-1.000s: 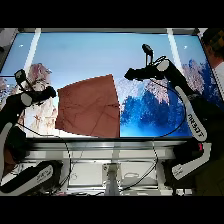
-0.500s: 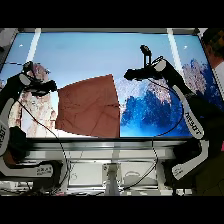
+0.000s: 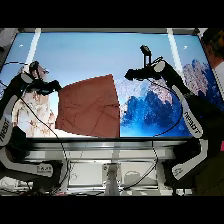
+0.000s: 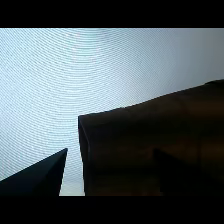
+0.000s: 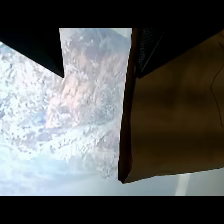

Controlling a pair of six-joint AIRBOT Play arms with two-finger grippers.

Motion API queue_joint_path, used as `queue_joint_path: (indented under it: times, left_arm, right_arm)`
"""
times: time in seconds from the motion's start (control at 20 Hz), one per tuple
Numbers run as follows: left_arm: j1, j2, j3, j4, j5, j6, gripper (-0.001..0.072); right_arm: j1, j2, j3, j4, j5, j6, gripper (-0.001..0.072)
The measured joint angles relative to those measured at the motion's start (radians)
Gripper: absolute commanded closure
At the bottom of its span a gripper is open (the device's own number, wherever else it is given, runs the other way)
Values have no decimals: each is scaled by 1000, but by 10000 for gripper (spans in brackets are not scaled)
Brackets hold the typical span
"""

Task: Fold the clothes and pants, and hang the long-sleeved shirts on hangers.

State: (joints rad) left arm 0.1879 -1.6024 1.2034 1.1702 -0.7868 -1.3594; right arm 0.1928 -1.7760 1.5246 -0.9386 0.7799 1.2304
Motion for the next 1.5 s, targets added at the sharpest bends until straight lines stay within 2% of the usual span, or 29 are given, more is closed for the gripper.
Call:
queue_joint_path:
  times: [0.25,0.4,0.45,0.55,0.65,0.75,0.8,0.85,1.0,1.15,1.3,1.5]
  left_arm:
    - [1,-35,1,0,13,56,40]
    - [1,-47,1,-27,20,78,81]
    - [1,-51,1,-37,20,87,142]
    - [1,-61,1,-74,23,115,170]
    - [1,-72,2,-122,25,159,404]
    - [1,-80,2,-173,28,215,445]
    - [1,-84,2,-193,33,237,602]
    - [1,-86,2,-209,39,251,691]
    - [-1,-89,2,-260,57,296,692]
    - [-12,-90,2,-354,36,401,692]
    - [-35,-90,2,-471,-56,528,692]
    - [-84,-90,2,-561,-167,617,692]
  right_arm:
    - [0,-1,0,-6,-16,0,189]
    - [0,-1,0,-7,-19,0,189]
    - [0,-1,0,-7,-19,-1,189]
    - [0,-1,0,-8,-20,-1,189]
    - [0,-1,0,-8,-19,-1,189]
    - [0,-1,0,-9,-16,-1,189]
    - [0,-1,0,-9,-15,-1,189]
    - [0,-1,0,-9,-13,-1,189]
    - [0,-1,0,-10,-12,-7,189]
    - [0,-1,0,-24,-10,-14,194]
    - [0,-2,0,-37,13,-32,200]
    - [-10,-5,-2,-60,67,-53,200]
